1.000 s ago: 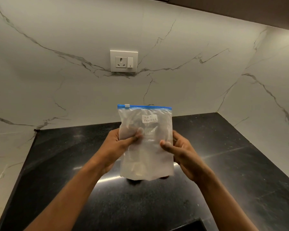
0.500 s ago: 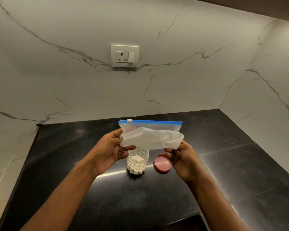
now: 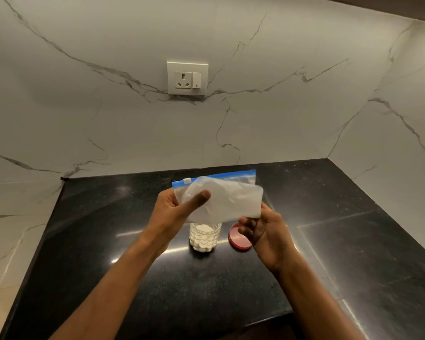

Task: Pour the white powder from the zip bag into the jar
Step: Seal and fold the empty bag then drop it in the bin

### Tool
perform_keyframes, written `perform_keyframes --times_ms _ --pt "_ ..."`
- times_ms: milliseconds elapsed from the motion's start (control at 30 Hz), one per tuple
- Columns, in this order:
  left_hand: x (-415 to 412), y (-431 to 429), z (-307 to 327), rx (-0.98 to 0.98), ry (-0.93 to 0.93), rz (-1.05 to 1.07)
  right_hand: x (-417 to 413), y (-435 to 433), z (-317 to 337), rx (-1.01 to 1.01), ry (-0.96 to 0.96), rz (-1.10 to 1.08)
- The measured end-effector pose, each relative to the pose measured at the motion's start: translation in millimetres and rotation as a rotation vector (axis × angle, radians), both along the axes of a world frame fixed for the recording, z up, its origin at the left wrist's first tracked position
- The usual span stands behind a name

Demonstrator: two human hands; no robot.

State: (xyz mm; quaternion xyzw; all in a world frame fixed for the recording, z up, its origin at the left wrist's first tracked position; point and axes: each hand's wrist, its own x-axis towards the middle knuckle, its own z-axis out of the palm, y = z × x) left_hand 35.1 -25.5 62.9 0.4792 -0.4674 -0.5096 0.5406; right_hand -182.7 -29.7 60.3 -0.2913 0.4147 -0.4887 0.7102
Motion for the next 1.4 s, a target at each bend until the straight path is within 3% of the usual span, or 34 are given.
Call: perform_keyframes --times_ms 267,500,867,967,1100,1167,1300,1400 --pt "-25 9 -9 0.154 0.203 0.066 15 19 -32 -0.269 -0.115 0.182" --pt "-40 13 -9 0.231 0.215 0.069 35 3 -12 -0.145 -0.026 -0.126" --pt "-48 18 -11 0.270 0.204 0.113 41 6 -28 -0.478 0.170 -0.263" --pt "-50 19 -11 0.281 0.182 0.129 37 -1 -42 -0.627 0.416 -0.225" --pt "-51 21 -3 0.290 0.239 0.098 32 -8 -56 -1.007 0.987 -0.167" --pt "-54 25 3 0.267 0.270 0.055 30 -9 -56 -1.099 1.231 -0.166" --pt "-57 31 11 0.208 0.365 -0.105 31 -10 -56 -1.283 1.438 -0.220" --pt "-65 29 9 0.137 0.178 -0.122 30 -15 -59 -1.343 1.538 -0.175"
